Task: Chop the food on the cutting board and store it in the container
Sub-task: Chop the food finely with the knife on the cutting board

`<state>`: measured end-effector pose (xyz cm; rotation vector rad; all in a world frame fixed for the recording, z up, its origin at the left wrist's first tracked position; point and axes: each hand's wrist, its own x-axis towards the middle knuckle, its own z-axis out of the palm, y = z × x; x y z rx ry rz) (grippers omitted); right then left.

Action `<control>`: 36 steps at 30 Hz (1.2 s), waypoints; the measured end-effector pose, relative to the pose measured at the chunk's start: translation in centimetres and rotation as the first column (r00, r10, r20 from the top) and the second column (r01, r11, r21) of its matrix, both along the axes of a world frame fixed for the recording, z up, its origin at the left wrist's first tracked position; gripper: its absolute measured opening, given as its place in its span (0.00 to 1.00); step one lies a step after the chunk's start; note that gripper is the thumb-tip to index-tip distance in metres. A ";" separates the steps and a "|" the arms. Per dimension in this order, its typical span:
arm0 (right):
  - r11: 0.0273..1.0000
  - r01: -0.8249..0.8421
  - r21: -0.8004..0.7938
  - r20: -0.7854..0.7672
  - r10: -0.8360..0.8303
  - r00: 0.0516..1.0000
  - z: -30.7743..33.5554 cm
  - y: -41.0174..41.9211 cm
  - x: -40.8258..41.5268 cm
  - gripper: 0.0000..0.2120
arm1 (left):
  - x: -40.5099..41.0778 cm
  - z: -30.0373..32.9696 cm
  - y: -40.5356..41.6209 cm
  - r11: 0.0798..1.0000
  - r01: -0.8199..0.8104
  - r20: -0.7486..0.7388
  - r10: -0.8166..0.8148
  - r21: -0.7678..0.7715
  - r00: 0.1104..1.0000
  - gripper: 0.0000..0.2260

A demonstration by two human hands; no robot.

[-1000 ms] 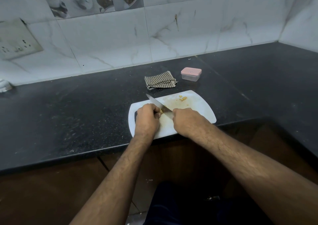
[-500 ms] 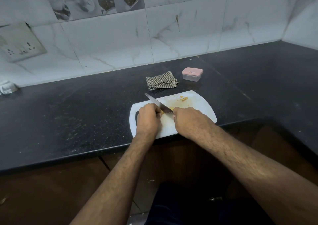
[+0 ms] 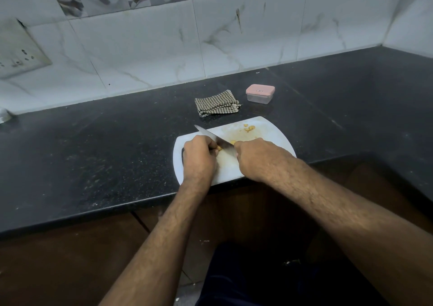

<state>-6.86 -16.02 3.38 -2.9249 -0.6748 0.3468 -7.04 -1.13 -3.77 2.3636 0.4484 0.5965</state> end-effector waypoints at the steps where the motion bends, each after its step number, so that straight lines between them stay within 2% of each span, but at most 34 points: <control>1: 1.000 -0.010 -0.013 0.002 0.010 1.000 0.1 0.1 0.1 0.16 | 0.0 0.0 0.1 1.000 0.003 0.003 -0.003 -0.017 1.000 0.06; 4: 0.998 -0.041 -0.044 0.019 0.042 0.999 0.3 0.8 0.4 0.15 | 0.1 -0.2 0.4 0.998 0.021 0.019 -0.020 -0.067 1.000 0.08; 7: 0.996 -0.055 -0.066 0.019 0.057 0.998 0.1 1.3 0.5 0.16 | 0.0 -0.1 0.8 0.993 0.051 0.033 -0.048 -0.102 0.998 0.16; 9: 0.996 -0.059 -0.066 0.008 0.059 0.998 -0.2 1.5 0.6 0.16 | 0.1 -0.2 1.1 0.992 0.062 0.039 -0.059 -0.106 0.998 0.17; 18: 0.999 0.019 -0.037 -0.043 -0.021 0.999 -1.0 1.9 0.4 0.22 | -0.3 -0.5 1.3 0.984 0.053 0.051 -0.045 -0.167 0.998 0.05; 21: 0.999 0.031 -0.020 -0.032 -0.032 0.999 -1.0 1.7 0.3 0.22 | -0.4 -0.6 1.2 0.985 0.074 0.051 -0.067 -0.156 0.996 0.05; 26: 0.999 0.037 -0.002 0.006 -0.037 0.999 -1.0 1.6 -0.1 0.21 | -0.5 -0.3 0.3 0.997 0.078 0.039 -0.077 -0.011 0.996 0.14; 28: 0.999 0.034 -0.011 0.010 -0.034 0.999 -0.9 1.6 -0.3 0.21 | -0.5 -0.3 0.2 0.997 0.083 0.035 -0.083 0.004 0.996 0.14; 36: 0.994 0.033 -0.109 -0.009 -0.034 0.999 0.2 1.4 -0.9 0.23 | -0.2 -0.8 1.1 0.987 0.085 0.054 -0.079 -0.134 0.995 0.07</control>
